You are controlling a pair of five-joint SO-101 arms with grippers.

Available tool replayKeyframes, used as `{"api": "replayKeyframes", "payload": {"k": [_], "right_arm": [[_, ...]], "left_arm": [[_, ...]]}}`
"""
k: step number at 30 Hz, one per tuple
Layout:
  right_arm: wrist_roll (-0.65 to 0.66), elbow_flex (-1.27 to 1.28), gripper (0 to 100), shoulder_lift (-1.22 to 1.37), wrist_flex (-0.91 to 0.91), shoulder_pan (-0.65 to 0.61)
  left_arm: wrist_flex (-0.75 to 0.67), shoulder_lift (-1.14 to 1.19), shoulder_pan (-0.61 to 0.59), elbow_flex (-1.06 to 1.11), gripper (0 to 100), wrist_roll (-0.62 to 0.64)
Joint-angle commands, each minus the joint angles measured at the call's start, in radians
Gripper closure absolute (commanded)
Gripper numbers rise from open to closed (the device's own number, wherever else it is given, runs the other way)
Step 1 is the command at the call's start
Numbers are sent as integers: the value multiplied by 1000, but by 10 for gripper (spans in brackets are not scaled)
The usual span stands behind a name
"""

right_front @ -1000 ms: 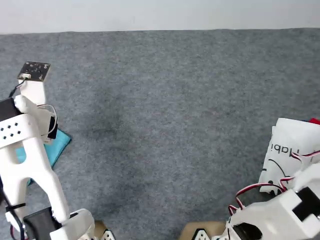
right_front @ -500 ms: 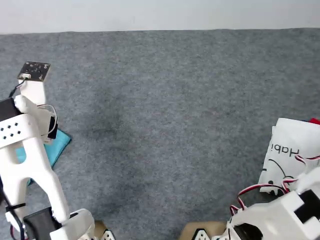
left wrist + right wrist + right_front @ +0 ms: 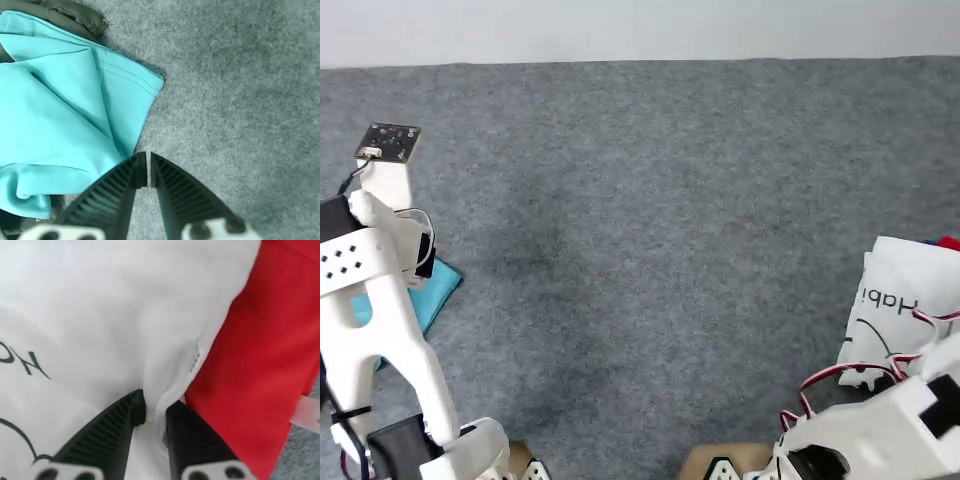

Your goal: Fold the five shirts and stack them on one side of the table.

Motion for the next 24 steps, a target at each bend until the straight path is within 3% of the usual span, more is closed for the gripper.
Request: {"api": "replayKeyframes", "payload": {"k": [1, 11, 24], "right_arm": [[14, -104, 988, -12, 24, 22], [15, -311, 988, -4, 102, 67], [49, -336, 974, 93, 105, 90]], "left_arm": [[12, -37, 5, -2, 977, 0], [12, -37, 5, -2, 977, 0], [12, -31, 5, -2, 977, 0]]}}
